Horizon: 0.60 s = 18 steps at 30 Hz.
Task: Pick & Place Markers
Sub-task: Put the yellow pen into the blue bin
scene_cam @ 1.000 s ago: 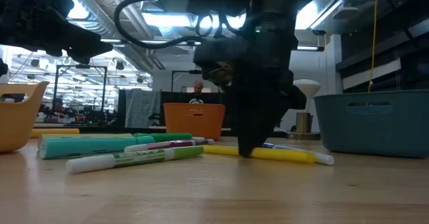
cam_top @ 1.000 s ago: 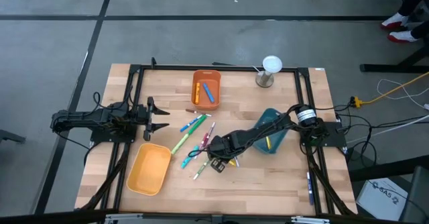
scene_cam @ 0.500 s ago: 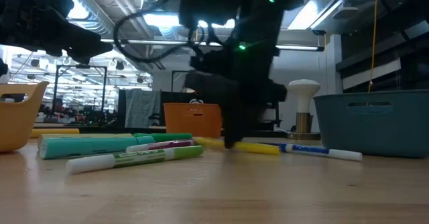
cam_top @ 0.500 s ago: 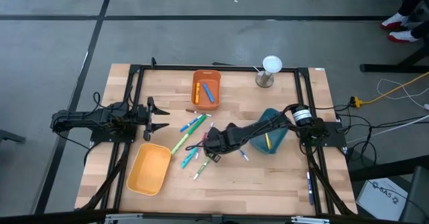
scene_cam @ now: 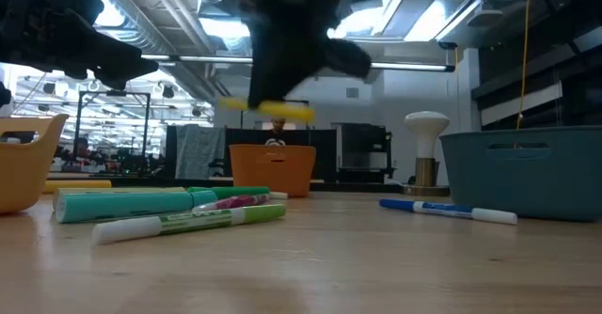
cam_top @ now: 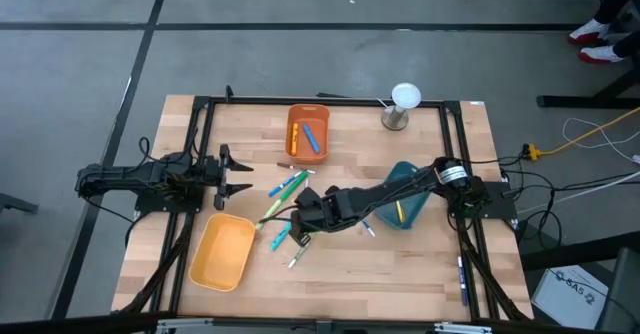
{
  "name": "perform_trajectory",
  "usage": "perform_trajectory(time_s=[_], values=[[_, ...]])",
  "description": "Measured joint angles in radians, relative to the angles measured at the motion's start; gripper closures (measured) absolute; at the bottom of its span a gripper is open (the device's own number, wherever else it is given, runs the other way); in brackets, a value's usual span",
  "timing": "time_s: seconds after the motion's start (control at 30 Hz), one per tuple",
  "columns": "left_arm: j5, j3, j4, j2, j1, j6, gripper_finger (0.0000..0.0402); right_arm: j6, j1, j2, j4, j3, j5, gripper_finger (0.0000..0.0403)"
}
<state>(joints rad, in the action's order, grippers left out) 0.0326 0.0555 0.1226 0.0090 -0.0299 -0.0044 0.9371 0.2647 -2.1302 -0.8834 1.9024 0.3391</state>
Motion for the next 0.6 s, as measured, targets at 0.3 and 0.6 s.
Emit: perform_trajectory(time_s=[0.3,0.6], values=[[0.0,0.0,0.0,0.0,0.0,0.0,0.0187,0.03,-0.005,0.003,-0.3,0.237,0.036,0.0369],[0.0,0.0,0.0,0.0,0.0,0.0,0.0187,0.196,-0.009,0.004,-0.695,0.356,0.062,0.0374]])
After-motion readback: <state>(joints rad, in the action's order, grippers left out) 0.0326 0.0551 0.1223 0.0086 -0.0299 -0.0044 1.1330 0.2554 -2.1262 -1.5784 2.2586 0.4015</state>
